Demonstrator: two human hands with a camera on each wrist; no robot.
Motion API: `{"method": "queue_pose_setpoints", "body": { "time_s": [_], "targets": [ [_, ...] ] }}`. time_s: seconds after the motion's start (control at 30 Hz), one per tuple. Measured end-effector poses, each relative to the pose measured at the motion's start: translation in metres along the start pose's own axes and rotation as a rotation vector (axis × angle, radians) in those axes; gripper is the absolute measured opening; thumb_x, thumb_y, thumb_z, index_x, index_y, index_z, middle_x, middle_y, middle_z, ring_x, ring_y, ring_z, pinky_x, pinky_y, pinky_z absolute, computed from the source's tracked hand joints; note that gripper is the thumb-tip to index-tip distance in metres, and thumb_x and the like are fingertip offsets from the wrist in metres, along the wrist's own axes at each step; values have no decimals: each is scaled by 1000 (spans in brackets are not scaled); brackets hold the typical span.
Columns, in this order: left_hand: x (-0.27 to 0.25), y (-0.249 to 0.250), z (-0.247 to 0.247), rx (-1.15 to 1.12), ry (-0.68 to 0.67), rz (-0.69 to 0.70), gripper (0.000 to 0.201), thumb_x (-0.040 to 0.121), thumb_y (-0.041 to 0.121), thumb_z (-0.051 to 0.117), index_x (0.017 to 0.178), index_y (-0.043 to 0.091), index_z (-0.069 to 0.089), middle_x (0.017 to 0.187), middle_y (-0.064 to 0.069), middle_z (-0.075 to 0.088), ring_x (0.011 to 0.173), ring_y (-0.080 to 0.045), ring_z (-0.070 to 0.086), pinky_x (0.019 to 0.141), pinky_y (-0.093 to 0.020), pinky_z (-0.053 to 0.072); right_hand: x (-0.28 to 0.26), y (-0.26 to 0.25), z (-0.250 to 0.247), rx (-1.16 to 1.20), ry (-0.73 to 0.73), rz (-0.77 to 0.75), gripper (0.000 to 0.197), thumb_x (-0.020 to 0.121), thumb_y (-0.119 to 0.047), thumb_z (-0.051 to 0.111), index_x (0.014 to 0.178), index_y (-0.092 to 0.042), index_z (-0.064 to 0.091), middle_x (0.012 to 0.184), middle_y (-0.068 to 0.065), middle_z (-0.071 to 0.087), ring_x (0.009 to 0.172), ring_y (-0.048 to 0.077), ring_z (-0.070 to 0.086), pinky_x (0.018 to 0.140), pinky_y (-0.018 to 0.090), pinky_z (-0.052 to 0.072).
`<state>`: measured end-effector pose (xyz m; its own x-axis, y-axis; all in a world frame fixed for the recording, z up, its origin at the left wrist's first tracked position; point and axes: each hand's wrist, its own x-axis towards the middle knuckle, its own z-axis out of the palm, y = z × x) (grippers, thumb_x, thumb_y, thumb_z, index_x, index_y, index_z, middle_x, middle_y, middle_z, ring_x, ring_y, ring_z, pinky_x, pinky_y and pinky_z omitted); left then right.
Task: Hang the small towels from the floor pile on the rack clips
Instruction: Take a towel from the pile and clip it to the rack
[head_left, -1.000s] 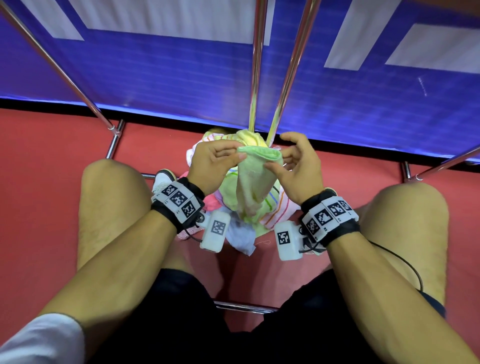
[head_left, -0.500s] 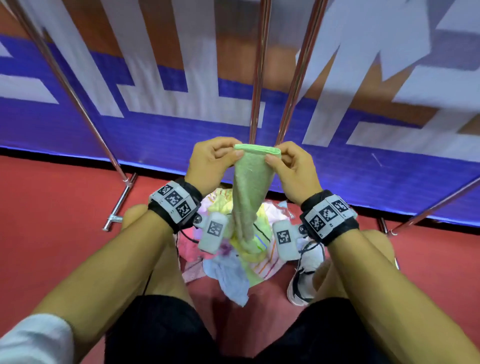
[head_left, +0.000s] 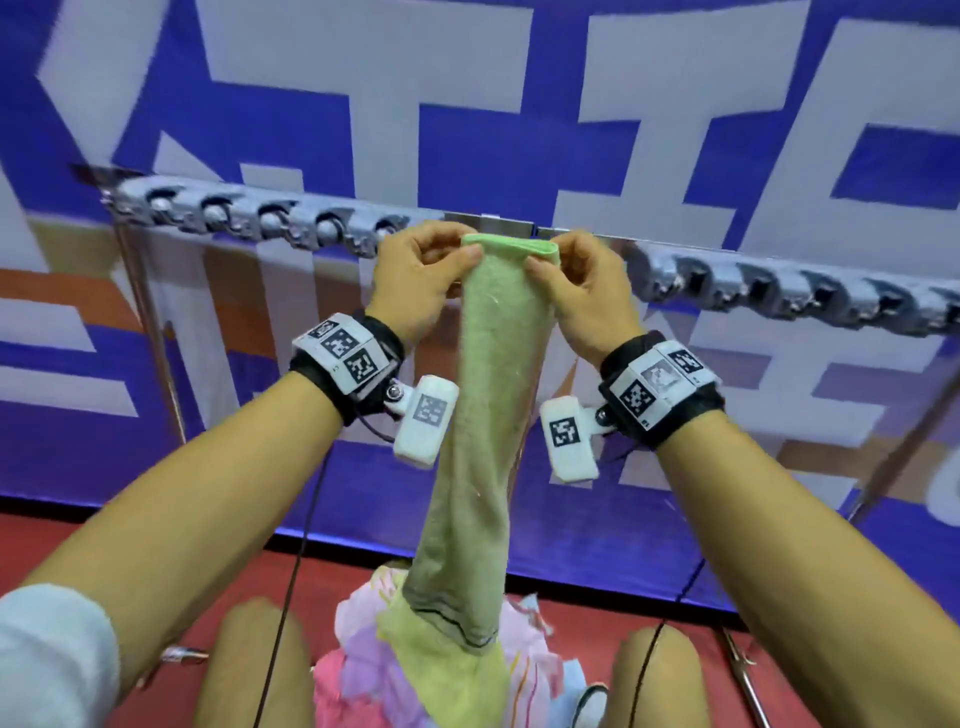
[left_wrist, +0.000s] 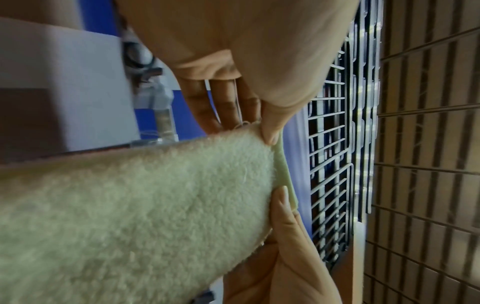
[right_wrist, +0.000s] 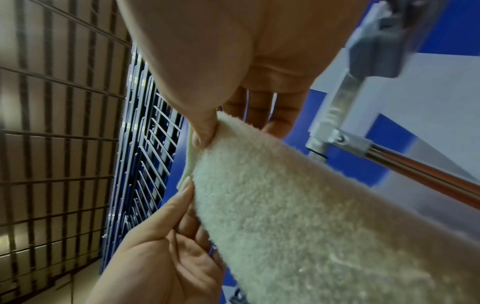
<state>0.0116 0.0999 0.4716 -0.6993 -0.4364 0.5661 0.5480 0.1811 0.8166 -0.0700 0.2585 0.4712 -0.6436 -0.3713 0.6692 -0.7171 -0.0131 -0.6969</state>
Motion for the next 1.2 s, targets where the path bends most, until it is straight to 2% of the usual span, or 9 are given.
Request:
{"method": "queue_pose_setpoints", "body": {
  "time_s": [0.1, 0.27, 0.37, 0.53, 0.77, 0.83, 0.97, 1.1, 1.2],
  "targets": [
    [21, 32, 11, -36, -1, 58, 13, 88, -3, 66, 93, 9, 66, 68, 8, 71, 62, -3, 65, 56, -19, 52, 23, -33, -17, 12, 29, -46, 14, 87, -24, 66, 80, -17, 56, 78, 6, 58, 72, 17, 53, 63, 42, 50],
    [42, 54, 23, -124, -44, 78, 12, 88, 3, 68, 100, 5, 68, 84, -6, 72, 74, -16, 67, 60, -28, 56, 44, -57, -32, 96, 80, -62, 17, 86, -28, 66, 80, -18, 54, 78, 6, 58, 73, 19, 56, 62, 48, 54],
    [42, 45, 28, -149, -55, 31, 11, 88, 2, 68, 94, 12, 67, 76, 3, 72, 69, -10, 65, 59, -26, 55, 37, -48, -26, 108, 58, 11, 22, 80, -32, 67, 77, -17, 51, 75, 2, 55, 69, 16, 53, 55, 31, 46],
    [36, 29, 31, -108, -160, 2, 12, 88, 2, 68, 95, 12, 68, 80, 4, 73, 76, -9, 69, 68, -26, 58, 25, -27, -21, 181, -42, 108, 30, 72, -25, 79, 94, -10, 66, 91, 9, 68, 85, 18, 64, 77, 37, 55],
    [36, 8, 23, -149, -125, -14, 11, 87, 8, 71, 98, 12, 67, 92, -3, 73, 90, -18, 68, 85, -45, 55, 33, -26, -14, 4, -95, 50, 18, 86, -16, 75, 72, -17, 65, 63, -10, 59, 62, 5, 52, 60, 22, 43],
    [31, -2, 22, -184, -149, -23, 18, 87, 12, 71, 104, 9, 66, 96, -4, 72, 92, -18, 68, 85, -42, 55, 35, -26, -11, 13, -101, 23, 15, 86, -17, 75, 75, -10, 68, 65, -6, 60, 64, 7, 52, 61, 24, 42],
    [3, -33, 23, -168, -430, -300, 31, 84, 14, 72, 112, 3, 65, 95, -6, 75, 85, -18, 72, 73, -30, 57, 38, -32, -13, 14, -7, -23, 20, 82, -21, 75, 87, -2, 72, 81, 15, 68, 75, 18, 60, 70, 42, 52],
    [-16, -69, 14, 86, -598, -433, 53, 63, 33, 88, 106, 7, 73, 103, -12, 75, 97, -27, 71, 85, -39, 58, 42, -38, -35, 0, 103, -17, 4, 85, -15, 75, 83, -14, 71, 75, -2, 67, 71, 10, 61, 66, 31, 52],
    [-20, -75, 7, 128, -588, -436, 49, 67, 36, 87, 90, -3, 71, 79, -6, 74, 68, -17, 68, 62, -27, 54, 43, -30, -64, -8, 270, 38, 13, 85, -19, 74, 80, -8, 69, 70, 2, 61, 62, 12, 57, 56, 27, 47]
  ]
}}
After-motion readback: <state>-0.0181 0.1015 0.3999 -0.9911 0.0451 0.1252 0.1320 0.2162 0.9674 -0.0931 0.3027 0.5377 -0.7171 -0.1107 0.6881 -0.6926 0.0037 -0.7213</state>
